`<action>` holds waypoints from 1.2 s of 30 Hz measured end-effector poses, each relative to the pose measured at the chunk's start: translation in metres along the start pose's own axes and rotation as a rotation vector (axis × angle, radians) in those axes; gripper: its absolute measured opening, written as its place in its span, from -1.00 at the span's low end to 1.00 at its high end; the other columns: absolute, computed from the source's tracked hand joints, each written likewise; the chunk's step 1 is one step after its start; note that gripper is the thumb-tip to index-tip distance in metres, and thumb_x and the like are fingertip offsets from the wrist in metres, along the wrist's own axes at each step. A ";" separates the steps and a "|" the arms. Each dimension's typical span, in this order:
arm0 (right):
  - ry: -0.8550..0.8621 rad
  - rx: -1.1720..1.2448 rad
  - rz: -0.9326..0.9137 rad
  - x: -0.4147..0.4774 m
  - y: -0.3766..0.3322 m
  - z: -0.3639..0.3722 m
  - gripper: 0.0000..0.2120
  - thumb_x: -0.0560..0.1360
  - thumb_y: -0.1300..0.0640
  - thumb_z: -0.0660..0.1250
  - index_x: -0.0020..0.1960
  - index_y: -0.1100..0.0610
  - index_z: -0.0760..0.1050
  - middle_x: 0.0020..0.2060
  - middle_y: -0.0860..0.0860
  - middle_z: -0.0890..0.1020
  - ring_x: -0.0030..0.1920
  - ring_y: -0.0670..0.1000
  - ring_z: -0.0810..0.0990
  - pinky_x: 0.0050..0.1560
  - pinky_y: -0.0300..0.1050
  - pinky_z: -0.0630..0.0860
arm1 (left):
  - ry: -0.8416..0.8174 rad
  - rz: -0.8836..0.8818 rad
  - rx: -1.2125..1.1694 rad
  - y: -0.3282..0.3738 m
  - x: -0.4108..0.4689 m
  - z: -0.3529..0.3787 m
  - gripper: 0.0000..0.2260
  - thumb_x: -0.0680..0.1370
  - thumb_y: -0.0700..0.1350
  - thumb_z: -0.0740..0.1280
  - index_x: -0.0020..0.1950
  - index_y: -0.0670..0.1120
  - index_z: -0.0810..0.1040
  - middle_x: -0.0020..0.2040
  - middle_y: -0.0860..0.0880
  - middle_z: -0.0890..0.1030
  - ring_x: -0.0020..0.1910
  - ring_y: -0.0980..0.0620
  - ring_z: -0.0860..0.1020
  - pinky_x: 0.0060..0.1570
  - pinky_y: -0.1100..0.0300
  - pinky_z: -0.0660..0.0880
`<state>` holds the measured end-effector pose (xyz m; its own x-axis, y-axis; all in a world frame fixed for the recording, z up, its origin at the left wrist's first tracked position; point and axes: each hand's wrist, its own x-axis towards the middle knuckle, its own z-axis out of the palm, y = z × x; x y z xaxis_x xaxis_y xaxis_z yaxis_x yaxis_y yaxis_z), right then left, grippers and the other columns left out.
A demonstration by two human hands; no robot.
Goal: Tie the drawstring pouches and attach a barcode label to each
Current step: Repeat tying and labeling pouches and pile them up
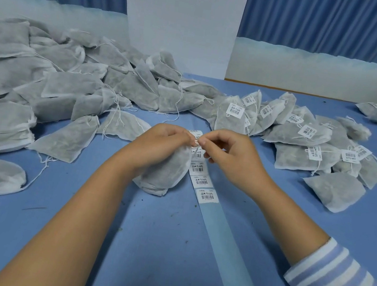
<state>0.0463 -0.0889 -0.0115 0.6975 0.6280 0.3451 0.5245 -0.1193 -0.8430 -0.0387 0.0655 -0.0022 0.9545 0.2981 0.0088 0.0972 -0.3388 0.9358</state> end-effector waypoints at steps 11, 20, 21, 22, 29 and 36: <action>0.047 0.058 -0.038 -0.004 -0.002 0.004 -0.88 0.45 0.32 0.46 -0.12 0.12 0.62 -0.24 -0.05 0.66 -0.24 -0.07 0.61 -0.13 -0.03 0.66 | 0.075 -0.046 -0.111 -0.002 0.004 -0.002 -0.88 0.54 -0.09 0.38 -0.15 -0.04 0.69 -0.10 -0.03 0.64 -0.08 0.10 0.53 -0.03 0.22 0.41; 0.111 0.007 0.003 -0.003 0.003 0.006 -0.96 0.41 0.19 0.53 -0.16 0.11 0.68 -0.38 -0.12 0.67 -0.34 -0.13 0.63 -0.16 -0.21 0.62 | 0.082 -0.021 -0.072 -0.003 0.003 0.000 -0.84 0.54 -0.08 0.37 -0.20 0.00 0.69 -0.06 -0.04 0.71 -0.11 0.14 0.56 -0.03 0.24 0.44; 0.107 0.016 0.018 -0.002 0.003 0.005 -0.97 0.42 0.19 0.52 -0.16 0.12 0.68 -0.39 -0.09 0.67 -0.35 -0.11 0.63 -0.17 -0.18 0.63 | 0.078 -0.015 -0.058 -0.003 0.003 0.000 -0.83 0.55 -0.07 0.37 -0.22 0.04 0.70 -0.13 0.03 0.70 -0.15 0.18 0.56 -0.05 0.24 0.44; 0.101 0.037 0.037 -0.002 0.003 0.004 -0.98 0.43 0.20 0.51 -0.16 0.14 0.68 -0.39 -0.05 0.67 -0.35 -0.08 0.63 -0.16 -0.13 0.64 | 0.074 -0.010 -0.048 -0.004 0.003 -0.001 -0.81 0.55 -0.07 0.37 -0.24 0.07 0.70 -0.19 0.09 0.68 -0.19 0.21 0.55 -0.08 0.26 0.43; 0.037 0.222 0.107 0.001 0.000 0.000 -0.95 0.50 0.31 0.40 -0.13 0.22 0.62 -0.36 -0.01 0.66 -0.34 -0.08 0.62 -0.23 -0.25 0.59 | 0.027 0.045 0.011 -0.007 0.003 -0.004 -0.89 0.42 0.05 0.53 -0.13 0.06 0.68 -0.19 0.10 0.64 -0.17 0.21 0.57 -0.08 0.33 0.45; 0.009 0.316 0.155 0.001 -0.005 -0.003 -0.94 0.53 0.30 0.37 -0.12 0.24 0.58 -0.39 -0.06 0.65 -0.33 -0.10 0.63 -0.20 -0.25 0.59 | -0.026 0.098 0.163 -0.005 0.000 0.001 -0.91 0.49 0.00 0.48 -0.17 0.01 0.69 -0.27 -0.03 0.49 -0.24 0.09 0.42 -0.15 0.14 0.34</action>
<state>0.0461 -0.0897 -0.0060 0.7621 0.6139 0.2058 0.2361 0.0325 -0.9712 -0.0387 0.0665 -0.0071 0.9683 0.2346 0.0860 0.0459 -0.5055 0.8616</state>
